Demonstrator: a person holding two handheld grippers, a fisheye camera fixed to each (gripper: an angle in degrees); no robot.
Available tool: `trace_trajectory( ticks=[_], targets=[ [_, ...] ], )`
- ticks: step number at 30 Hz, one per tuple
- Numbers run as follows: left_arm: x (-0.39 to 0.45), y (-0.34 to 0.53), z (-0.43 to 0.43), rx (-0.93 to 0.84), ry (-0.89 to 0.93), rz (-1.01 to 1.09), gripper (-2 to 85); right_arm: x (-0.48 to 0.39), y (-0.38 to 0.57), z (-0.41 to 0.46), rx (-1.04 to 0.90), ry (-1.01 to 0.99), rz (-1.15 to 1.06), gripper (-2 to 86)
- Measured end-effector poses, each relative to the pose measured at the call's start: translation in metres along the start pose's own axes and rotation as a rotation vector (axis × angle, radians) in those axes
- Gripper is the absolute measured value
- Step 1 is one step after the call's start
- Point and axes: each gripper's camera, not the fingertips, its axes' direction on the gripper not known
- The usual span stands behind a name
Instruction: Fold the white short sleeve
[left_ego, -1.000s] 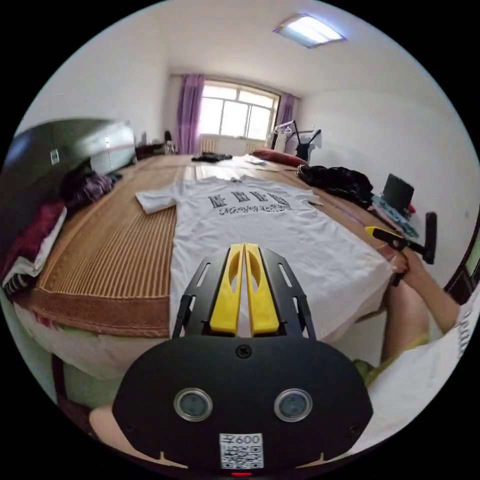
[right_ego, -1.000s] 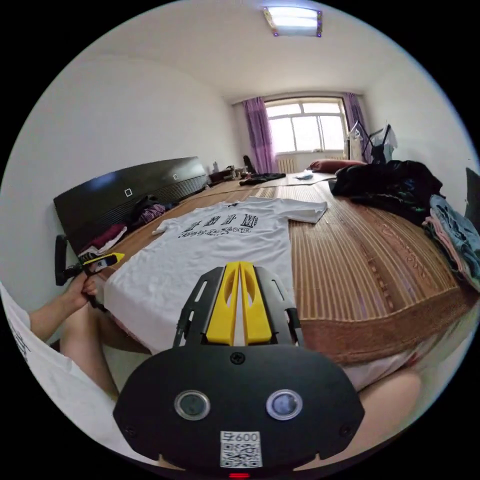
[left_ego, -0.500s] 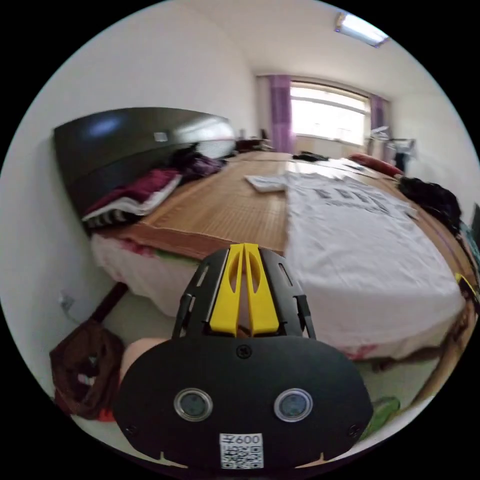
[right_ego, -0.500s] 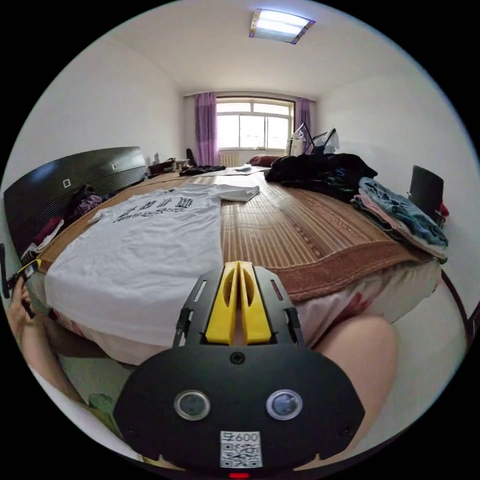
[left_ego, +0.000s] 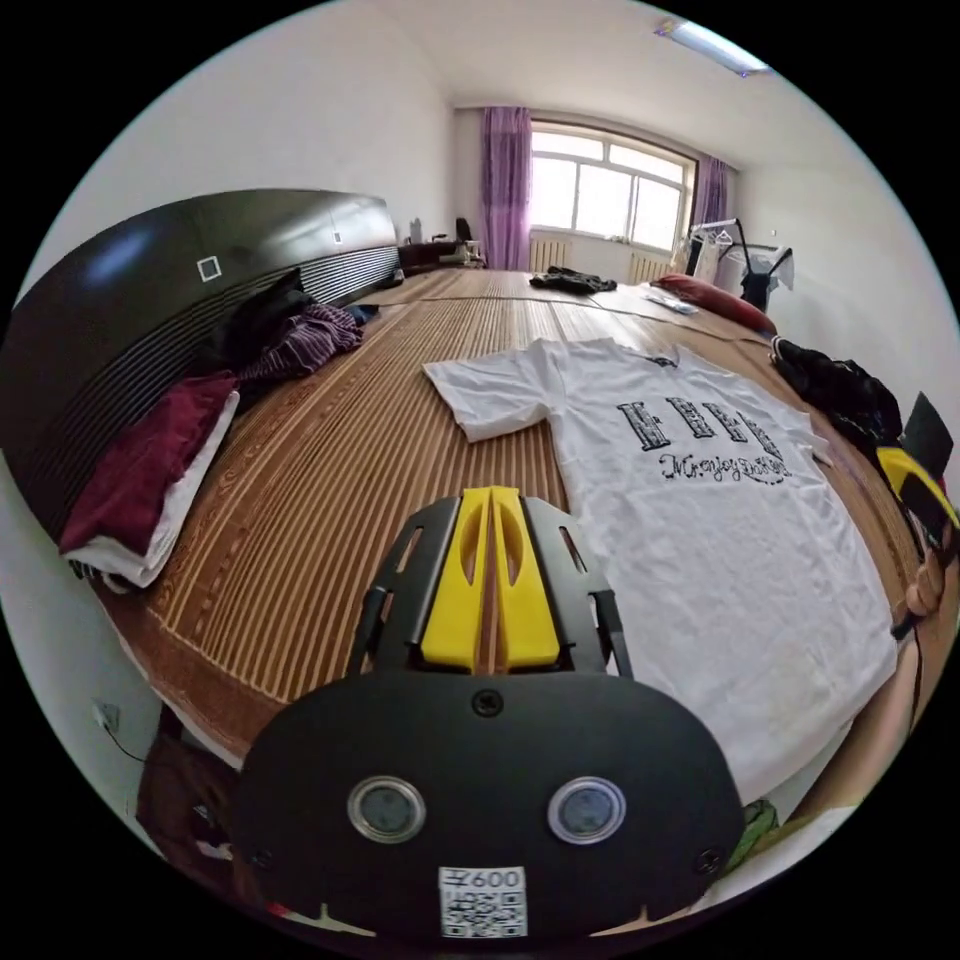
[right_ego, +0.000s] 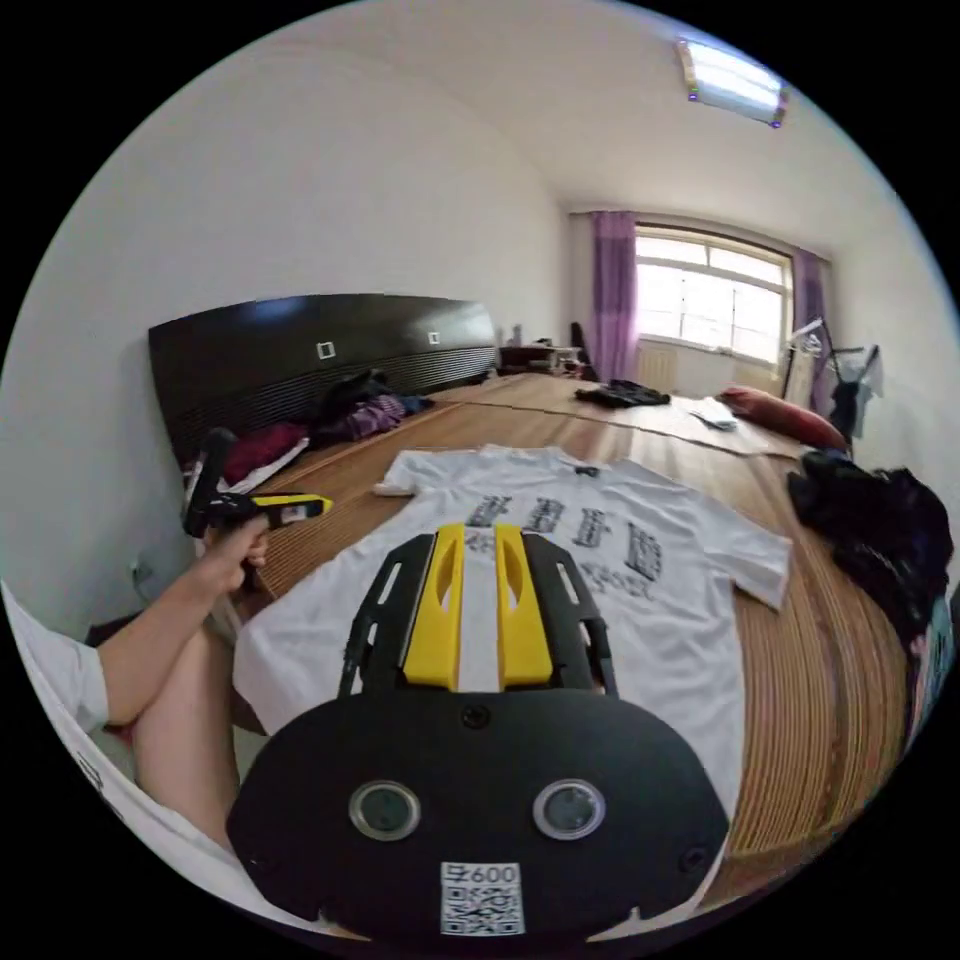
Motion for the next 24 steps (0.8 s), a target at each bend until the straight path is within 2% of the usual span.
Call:
trace_trajectory(
  ticks=[3,5,6,8,9,10,12,14,17,19,24],
  targets=[
    [0.010,-0.034,-0.003,0.027,0.007,-0.012,0.5,-0.026,-0.052,0.119,0.006,-0.068,-0.104,0.8],
    [0.007,-0.054,0.000,0.025,0.073,-0.032,0.4,-0.042,-0.092,0.233,-0.089,-0.173,-0.095,0.5],
    [0.006,-0.057,0.001,0.023,0.082,-0.039,0.4,-0.042,-0.100,0.262,-0.126,-0.218,-0.054,0.4],
    [0.002,-0.071,0.006,0.035,0.101,-0.100,0.3,-0.048,-0.119,0.374,-0.277,-0.425,-0.017,0.3],
    [0.000,-0.075,0.008,0.038,0.114,-0.129,0.3,-0.050,-0.121,0.399,-0.311,-0.432,-0.008,0.5],
    [-0.003,-0.081,0.011,0.052,0.191,-0.200,0.2,-0.054,-0.119,0.448,-0.380,-0.396,0.016,1.5],
    [0.002,-0.094,0.011,0.079,0.337,-0.186,0.2,-0.055,-0.110,0.509,-0.473,-0.334,0.034,3.9],
    [0.005,-0.109,0.010,0.067,0.334,-0.213,0.2,-0.056,-0.092,0.566,-0.556,-0.197,-0.001,6.7],
    [0.002,-0.120,0.002,0.110,0.345,-0.248,0.1,-0.063,-0.063,0.609,-0.579,0.013,-0.124,8.8],
    [0.002,-0.125,0.002,0.110,0.353,-0.261,0.1,-0.067,-0.045,0.626,-0.583,0.034,-0.187,8.6],
    [0.005,-0.141,0.011,0.058,0.346,-0.258,0.2,-0.059,-0.012,0.660,-0.560,0.016,-0.181,6.2]
  ],
)
